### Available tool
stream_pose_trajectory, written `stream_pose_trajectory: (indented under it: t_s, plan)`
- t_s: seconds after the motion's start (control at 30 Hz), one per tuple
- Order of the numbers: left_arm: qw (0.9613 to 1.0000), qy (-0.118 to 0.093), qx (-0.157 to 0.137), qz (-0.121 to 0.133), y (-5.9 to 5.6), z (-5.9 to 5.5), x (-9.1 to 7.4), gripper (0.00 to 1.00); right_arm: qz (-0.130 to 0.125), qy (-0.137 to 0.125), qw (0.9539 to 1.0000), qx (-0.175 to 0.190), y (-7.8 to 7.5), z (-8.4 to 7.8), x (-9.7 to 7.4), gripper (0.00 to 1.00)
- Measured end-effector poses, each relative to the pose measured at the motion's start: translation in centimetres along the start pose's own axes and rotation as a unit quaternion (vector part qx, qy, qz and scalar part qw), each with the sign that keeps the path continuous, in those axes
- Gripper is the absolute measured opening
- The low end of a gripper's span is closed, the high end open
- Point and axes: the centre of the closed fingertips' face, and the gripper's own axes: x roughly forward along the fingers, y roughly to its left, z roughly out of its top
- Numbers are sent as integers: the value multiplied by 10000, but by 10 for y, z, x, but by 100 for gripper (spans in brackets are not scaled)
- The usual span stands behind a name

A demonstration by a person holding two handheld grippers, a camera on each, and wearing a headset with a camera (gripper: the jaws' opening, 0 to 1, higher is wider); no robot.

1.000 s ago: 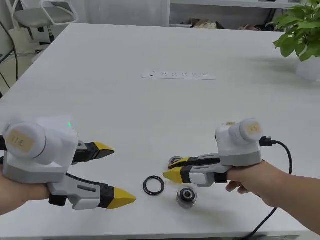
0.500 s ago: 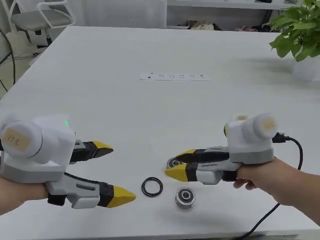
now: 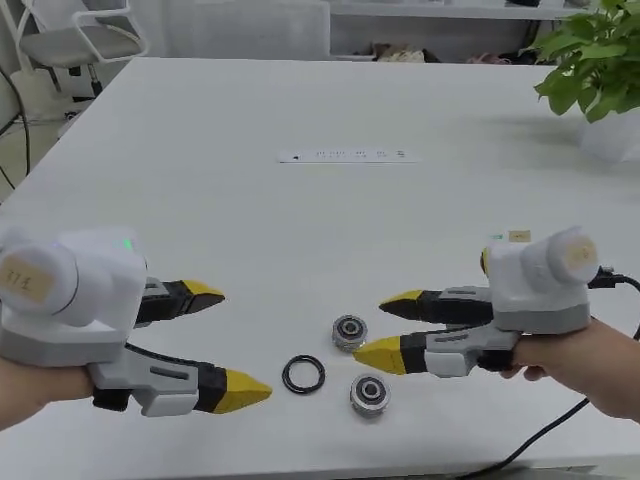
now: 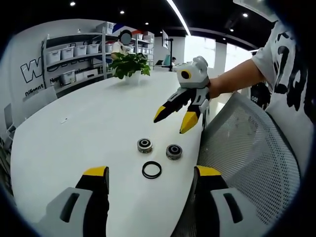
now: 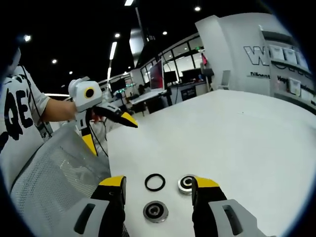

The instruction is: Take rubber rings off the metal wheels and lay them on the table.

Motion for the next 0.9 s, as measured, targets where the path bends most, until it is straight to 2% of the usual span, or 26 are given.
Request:
stream_pose_trajectory:
  t_s: [0.47,0.9]
  plan:
    - [10000,-41,-43,38,-4,3,-2,70,-261,-30,9993,-255,-1,-8,-28,64]
    - [9999,-13,16,124,-7,-2,-4,73,-464,-17,9983,-350,-2,-15,-48,73]
